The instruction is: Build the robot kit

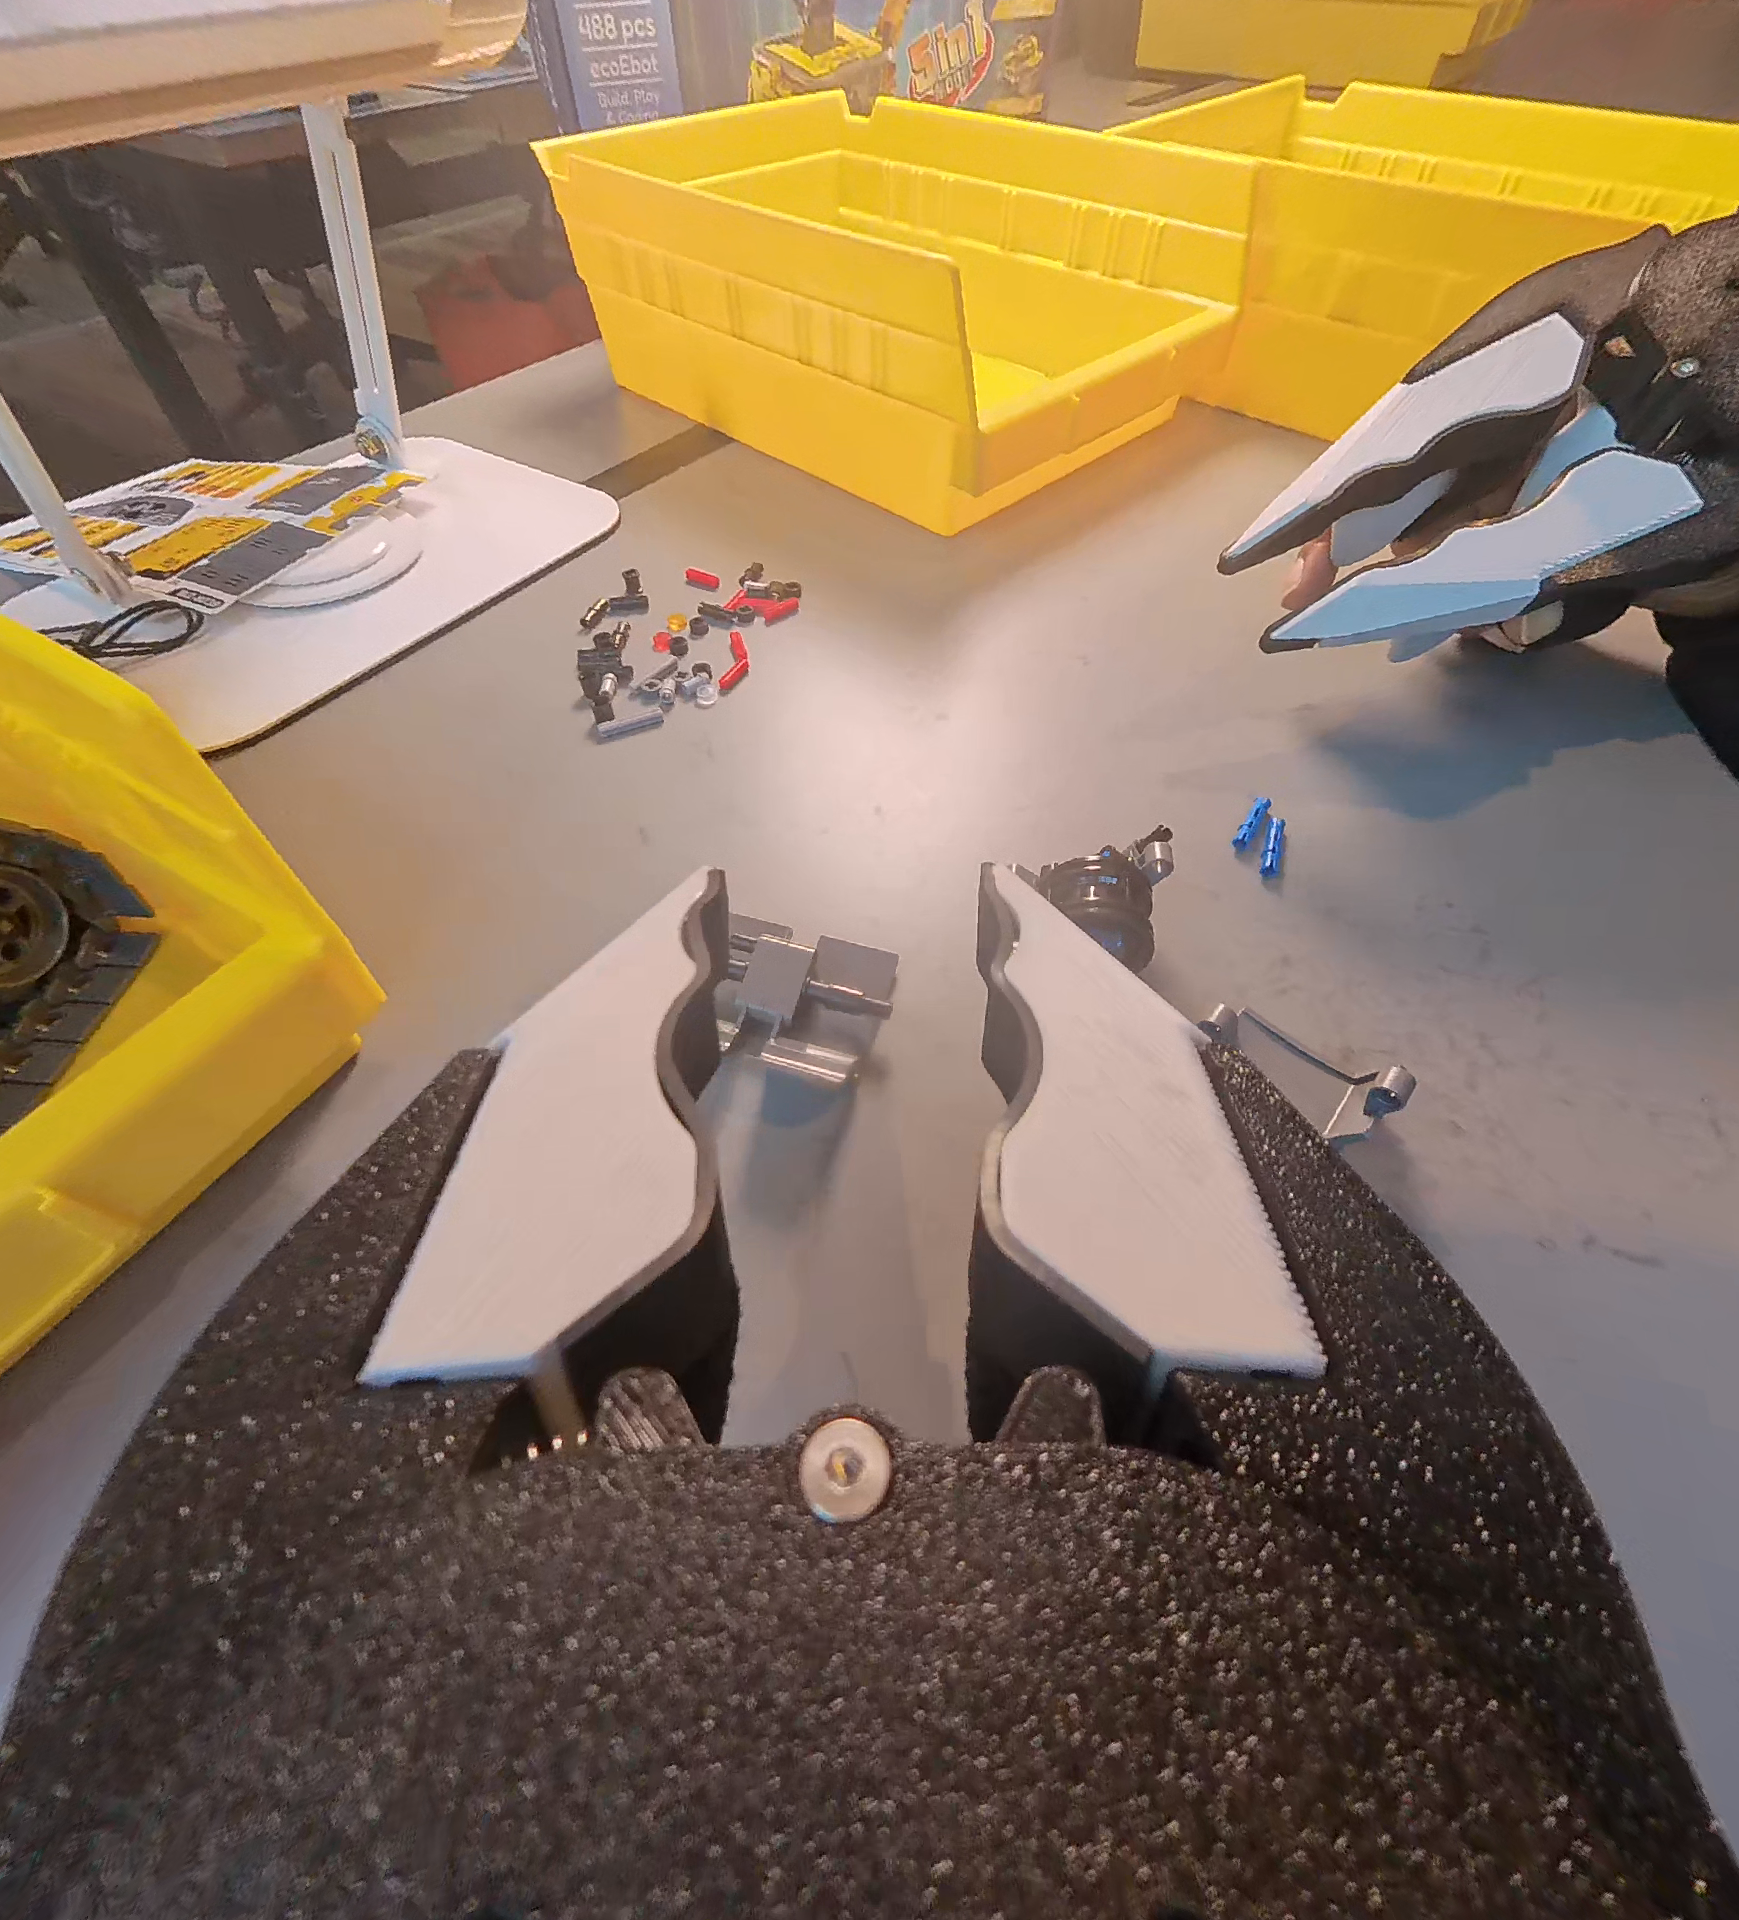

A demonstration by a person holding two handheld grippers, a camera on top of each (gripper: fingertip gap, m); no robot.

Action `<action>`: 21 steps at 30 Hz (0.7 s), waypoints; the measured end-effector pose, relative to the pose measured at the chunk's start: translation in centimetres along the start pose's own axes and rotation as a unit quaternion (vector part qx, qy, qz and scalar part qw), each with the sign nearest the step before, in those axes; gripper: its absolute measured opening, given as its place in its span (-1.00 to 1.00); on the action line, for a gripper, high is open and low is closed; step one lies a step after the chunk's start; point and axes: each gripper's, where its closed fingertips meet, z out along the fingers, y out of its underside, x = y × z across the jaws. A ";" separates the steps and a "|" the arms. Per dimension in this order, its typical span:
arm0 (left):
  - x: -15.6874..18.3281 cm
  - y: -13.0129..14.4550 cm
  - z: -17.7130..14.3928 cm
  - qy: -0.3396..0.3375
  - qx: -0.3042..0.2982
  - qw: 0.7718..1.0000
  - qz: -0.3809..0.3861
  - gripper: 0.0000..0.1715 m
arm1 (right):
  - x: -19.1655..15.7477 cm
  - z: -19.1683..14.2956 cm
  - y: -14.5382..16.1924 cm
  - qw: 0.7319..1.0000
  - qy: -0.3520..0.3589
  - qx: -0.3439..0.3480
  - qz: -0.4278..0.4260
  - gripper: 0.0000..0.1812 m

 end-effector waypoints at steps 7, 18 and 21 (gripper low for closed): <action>0.4 0.6 0.3 0.008 -0.021 1.000 0.011 -0.44 | -0.1 0.1 0.1 1.000 -0.007 -0.003 0.002 -0.75; 3.6 3.2 0.8 0.084 -0.100 0.990 0.053 -0.49 | -1.1 0.9 0.0 0.998 -0.056 -0.016 0.017 -0.75; 3.8 3.8 1.0 0.088 -0.111 0.988 0.060 -0.51 | -3.9 1.9 -1.0 0.989 -0.146 -0.031 0.005 -0.75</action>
